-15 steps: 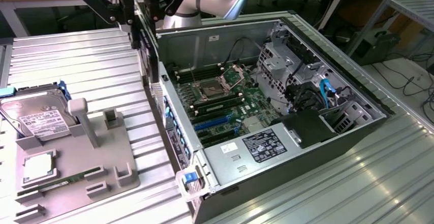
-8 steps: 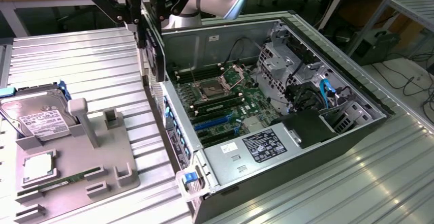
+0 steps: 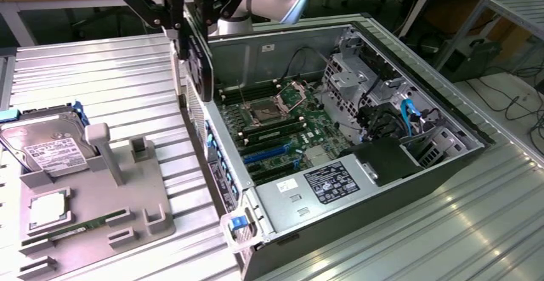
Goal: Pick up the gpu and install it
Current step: 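Pick up the gpu and move the gpu toward the slot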
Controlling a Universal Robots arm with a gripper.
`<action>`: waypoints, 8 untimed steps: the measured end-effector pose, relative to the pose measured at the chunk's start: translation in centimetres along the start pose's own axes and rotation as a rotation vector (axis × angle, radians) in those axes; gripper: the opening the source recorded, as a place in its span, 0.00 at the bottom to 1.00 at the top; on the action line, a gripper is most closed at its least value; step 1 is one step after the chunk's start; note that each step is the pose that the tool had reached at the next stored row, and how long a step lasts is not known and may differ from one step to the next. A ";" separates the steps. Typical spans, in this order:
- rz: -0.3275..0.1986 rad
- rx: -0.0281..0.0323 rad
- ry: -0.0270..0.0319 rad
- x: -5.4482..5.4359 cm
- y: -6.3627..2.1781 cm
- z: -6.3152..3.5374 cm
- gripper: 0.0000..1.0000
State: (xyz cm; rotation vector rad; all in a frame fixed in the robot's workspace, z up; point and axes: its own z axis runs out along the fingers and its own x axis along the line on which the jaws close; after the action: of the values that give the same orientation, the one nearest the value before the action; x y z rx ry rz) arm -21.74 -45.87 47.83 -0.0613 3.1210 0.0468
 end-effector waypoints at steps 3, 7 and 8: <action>0.000 0.0000 0.0000 -0.3 -0.01 0.01 0.27; 0.000 -0.0001 0.0000 -0.5 -0.02 0.01 0.27; 0.000 0.0000 0.0000 -0.6 -0.02 0.01 0.27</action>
State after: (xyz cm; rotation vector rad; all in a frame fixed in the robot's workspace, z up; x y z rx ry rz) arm -21.17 -45.87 47.83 -0.0612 3.1210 0.0469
